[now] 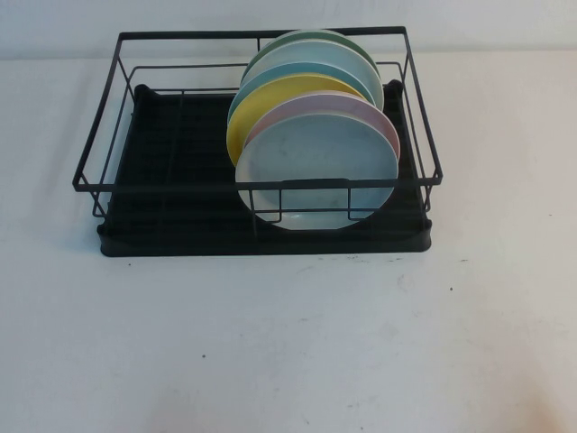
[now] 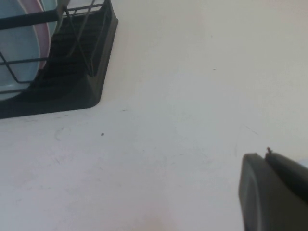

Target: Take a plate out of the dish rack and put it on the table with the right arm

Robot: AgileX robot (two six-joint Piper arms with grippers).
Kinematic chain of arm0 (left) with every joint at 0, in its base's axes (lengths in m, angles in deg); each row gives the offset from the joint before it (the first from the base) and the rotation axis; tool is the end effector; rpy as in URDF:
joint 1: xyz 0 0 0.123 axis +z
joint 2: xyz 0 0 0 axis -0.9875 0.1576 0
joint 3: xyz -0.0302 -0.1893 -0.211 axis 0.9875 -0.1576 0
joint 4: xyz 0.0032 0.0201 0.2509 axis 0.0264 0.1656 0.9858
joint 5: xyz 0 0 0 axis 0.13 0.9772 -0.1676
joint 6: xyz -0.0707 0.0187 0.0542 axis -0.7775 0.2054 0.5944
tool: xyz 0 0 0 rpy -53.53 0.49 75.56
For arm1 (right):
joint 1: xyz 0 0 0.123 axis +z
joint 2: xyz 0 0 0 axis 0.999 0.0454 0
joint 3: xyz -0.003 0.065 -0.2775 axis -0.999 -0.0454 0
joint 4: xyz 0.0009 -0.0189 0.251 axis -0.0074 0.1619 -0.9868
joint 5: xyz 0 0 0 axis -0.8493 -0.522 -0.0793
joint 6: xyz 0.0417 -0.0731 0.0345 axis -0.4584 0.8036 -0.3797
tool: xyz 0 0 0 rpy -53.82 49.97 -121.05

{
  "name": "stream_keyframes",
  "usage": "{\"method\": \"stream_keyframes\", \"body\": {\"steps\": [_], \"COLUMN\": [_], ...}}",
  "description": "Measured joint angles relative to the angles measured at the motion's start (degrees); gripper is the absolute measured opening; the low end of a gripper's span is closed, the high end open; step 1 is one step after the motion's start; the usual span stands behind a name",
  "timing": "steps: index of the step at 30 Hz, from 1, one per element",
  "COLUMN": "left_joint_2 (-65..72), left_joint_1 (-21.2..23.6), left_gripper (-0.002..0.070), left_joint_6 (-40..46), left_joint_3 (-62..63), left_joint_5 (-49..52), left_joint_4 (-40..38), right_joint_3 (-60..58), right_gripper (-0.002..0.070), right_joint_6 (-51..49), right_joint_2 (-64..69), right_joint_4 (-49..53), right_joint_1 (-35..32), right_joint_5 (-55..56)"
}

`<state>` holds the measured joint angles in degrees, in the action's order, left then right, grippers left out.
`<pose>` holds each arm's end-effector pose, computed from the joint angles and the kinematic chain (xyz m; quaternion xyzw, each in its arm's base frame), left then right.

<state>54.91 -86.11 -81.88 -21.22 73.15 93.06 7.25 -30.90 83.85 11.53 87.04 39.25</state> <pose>0.0532 -0.0023 0.1742 0.0345 0.7963 -0.0115 0.6038 0.0530 0.0093 0.1739 0.0299 0.7936 0.0853 0.6016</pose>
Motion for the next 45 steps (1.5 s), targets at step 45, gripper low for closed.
{"method": "stream_keyframes", "body": {"steps": [45], "left_joint_2": [0.0], "left_joint_1": [0.0], "left_gripper": [-0.0004], "left_joint_6": [0.0], "left_joint_3": [0.0], "left_joint_5": [0.0], "left_joint_4": [0.0], "right_joint_3": [44.08], "right_gripper": [-0.0018], "right_joint_6": [54.31], "right_joint_2": [65.5], "right_joint_4": [-52.43], "right_joint_1": [3.43], "right_joint_5": [-15.11]}}
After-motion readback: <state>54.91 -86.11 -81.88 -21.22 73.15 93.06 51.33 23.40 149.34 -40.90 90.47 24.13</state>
